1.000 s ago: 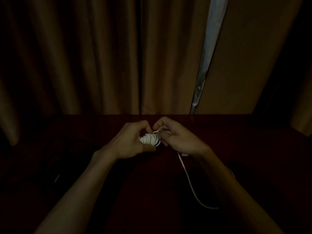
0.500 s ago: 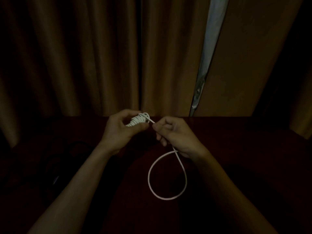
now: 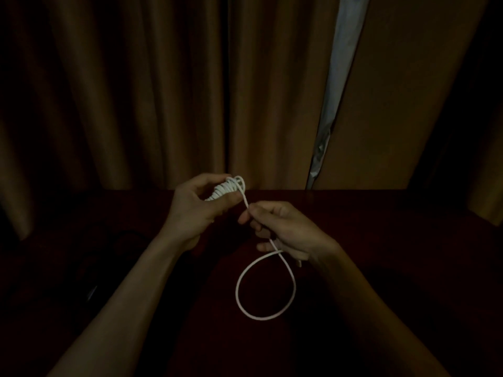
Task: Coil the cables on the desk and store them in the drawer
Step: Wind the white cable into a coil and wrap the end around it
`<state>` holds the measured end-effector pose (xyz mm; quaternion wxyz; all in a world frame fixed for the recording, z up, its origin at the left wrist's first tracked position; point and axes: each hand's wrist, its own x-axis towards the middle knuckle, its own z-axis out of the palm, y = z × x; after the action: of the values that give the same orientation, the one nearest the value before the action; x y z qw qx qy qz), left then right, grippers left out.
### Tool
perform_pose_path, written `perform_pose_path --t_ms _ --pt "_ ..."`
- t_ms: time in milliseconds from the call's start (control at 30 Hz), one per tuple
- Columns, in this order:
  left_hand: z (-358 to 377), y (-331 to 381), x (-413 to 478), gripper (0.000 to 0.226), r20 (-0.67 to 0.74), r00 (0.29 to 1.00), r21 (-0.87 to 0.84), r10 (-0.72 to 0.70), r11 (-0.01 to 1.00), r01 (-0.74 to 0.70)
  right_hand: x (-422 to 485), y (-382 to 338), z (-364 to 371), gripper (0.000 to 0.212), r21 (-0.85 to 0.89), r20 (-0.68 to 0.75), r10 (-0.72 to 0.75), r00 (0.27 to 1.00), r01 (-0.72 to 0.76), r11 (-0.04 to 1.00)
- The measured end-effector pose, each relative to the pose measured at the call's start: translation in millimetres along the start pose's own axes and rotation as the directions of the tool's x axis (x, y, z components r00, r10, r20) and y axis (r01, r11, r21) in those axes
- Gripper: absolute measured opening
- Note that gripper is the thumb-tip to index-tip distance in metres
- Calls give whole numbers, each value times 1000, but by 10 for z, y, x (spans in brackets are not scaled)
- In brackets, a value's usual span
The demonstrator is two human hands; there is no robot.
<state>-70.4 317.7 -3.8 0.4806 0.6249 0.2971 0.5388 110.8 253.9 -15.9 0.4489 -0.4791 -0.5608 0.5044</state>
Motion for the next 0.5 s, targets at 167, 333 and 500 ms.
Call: perform_pose_path --t_ms 167,333,500 --pt "33 57 -49 47 73 996 -3 -55 998 55 -1 23 -31 25 -155 -10 -64 998 62 986" --pt "-59 77 -100 35 346 935 69 -74 996 53 -28 63 -182 14 -229 128 6 992 24 973" --pt "-59 37 -149 47 583 785 408 -209 911 -60 -2 132 -221 22 -414 143 65 988 0 910"
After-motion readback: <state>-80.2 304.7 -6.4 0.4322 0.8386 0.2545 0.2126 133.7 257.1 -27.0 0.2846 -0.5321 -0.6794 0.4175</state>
